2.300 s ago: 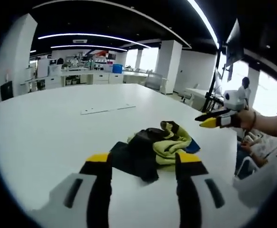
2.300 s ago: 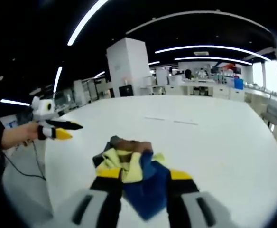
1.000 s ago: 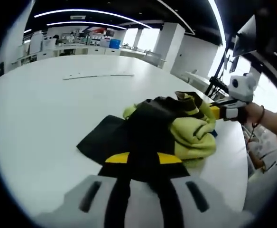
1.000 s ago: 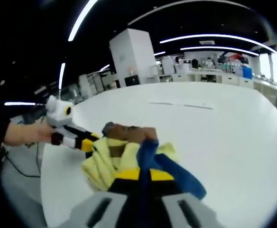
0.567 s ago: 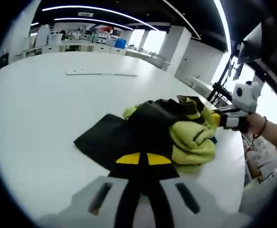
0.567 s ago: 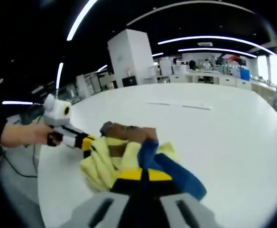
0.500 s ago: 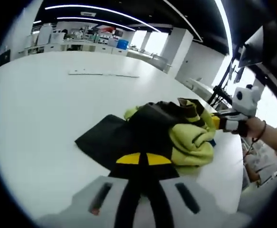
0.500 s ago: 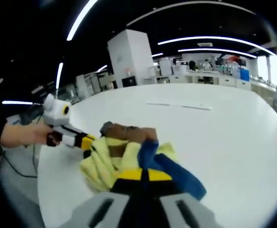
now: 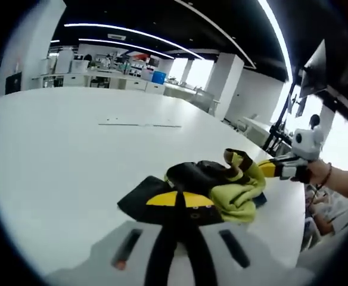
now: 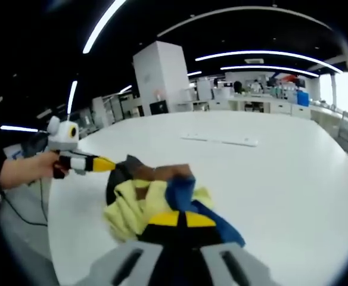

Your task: Fold the garment on the visible template until the final outline fits inside the template.

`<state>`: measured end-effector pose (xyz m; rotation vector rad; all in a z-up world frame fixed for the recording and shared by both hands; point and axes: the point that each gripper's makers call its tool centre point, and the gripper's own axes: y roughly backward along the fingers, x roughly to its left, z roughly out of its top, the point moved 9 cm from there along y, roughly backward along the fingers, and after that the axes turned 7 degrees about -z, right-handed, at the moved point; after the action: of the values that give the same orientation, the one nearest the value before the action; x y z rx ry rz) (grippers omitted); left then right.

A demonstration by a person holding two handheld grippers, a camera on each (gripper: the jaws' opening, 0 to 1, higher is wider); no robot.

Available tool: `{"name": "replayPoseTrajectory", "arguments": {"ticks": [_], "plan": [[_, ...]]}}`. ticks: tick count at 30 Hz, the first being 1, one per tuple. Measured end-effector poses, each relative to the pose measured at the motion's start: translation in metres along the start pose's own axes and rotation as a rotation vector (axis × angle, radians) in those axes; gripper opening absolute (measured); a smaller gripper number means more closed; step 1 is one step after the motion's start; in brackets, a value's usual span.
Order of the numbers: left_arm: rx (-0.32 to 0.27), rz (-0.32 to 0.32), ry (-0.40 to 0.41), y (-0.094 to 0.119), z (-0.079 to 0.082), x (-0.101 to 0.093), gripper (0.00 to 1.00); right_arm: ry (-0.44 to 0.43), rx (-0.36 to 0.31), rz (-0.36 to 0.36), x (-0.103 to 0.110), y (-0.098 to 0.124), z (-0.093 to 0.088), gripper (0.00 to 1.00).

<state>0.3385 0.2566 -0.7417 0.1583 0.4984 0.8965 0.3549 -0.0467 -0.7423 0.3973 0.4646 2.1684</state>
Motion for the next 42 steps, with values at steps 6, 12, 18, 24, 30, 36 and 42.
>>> {"name": "replayPoseTrajectory", "arguments": {"ticks": [6, 12, 18, 24, 30, 36, 42], "plan": [[-0.071, 0.028, 0.021, 0.014, 0.014, 0.001, 0.0, 0.01, -0.04, -0.017, -0.005, 0.009, 0.013, 0.0], [-0.182, 0.063, 0.026, 0.028, 0.038, 0.005, 0.0, 0.025, -0.085, -0.054, -0.009, 0.015, 0.029, 0.0], [-0.265, 0.09, 0.025, 0.046, 0.062, 0.013, 0.0, 0.048, -0.123, -0.071, -0.015, 0.019, 0.048, 0.0], [-0.319, 0.124, 0.047, 0.059, 0.073, 0.025, 0.0, 0.053, -0.125, -0.105, -0.027, 0.014, 0.061, 0.0], [-0.345, 0.161, 0.061, 0.063, 0.082, 0.041, 0.0, 0.082, -0.1, -0.129, -0.037, 0.0, 0.069, 0.0], [-0.353, 0.203, 0.065, 0.062, 0.089, 0.056, 0.0, 0.039, -0.12, -0.153, -0.046, -0.022, 0.085, 0.0], [-0.347, 0.238, 0.078, 0.059, 0.091, 0.074, 0.0, 0.025, -0.094, -0.197, -0.061, -0.049, 0.093, 0.0]]}}
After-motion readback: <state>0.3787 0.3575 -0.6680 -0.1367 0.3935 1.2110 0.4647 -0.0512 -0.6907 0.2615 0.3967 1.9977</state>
